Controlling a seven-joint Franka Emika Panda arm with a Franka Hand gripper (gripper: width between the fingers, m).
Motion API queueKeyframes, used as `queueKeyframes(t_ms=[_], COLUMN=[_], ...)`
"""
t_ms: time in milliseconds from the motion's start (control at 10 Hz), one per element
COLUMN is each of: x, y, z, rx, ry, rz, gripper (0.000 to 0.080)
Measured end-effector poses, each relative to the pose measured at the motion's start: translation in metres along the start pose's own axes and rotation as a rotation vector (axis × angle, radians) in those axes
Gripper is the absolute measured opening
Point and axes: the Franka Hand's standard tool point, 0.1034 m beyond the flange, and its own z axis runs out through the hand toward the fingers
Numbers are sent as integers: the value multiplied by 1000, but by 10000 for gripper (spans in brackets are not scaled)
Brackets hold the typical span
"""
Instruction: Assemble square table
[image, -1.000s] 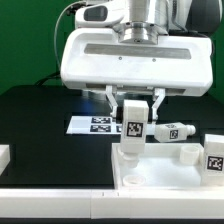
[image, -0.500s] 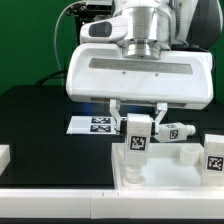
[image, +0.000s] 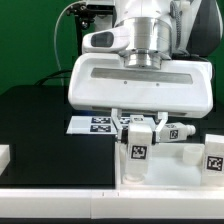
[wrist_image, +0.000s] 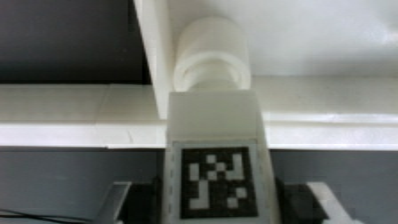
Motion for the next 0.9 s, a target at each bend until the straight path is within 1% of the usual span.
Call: queueKeyframes(t_ms=[100,300,500,600,700,800,900], x=[-2,1,1,0,-1,3,16], y=[0,-2,-2,-2,-2,2,23], z=[3,4,4,5,5,3,-6], rx=[-3,-11,-12,-12,-8,-3,-3], ry=[5,38,41,40,25,0,-3], rz=[-3,-10,-11,-11,-11,-28,-22], gripper=[284,284,284,362,362,545,631])
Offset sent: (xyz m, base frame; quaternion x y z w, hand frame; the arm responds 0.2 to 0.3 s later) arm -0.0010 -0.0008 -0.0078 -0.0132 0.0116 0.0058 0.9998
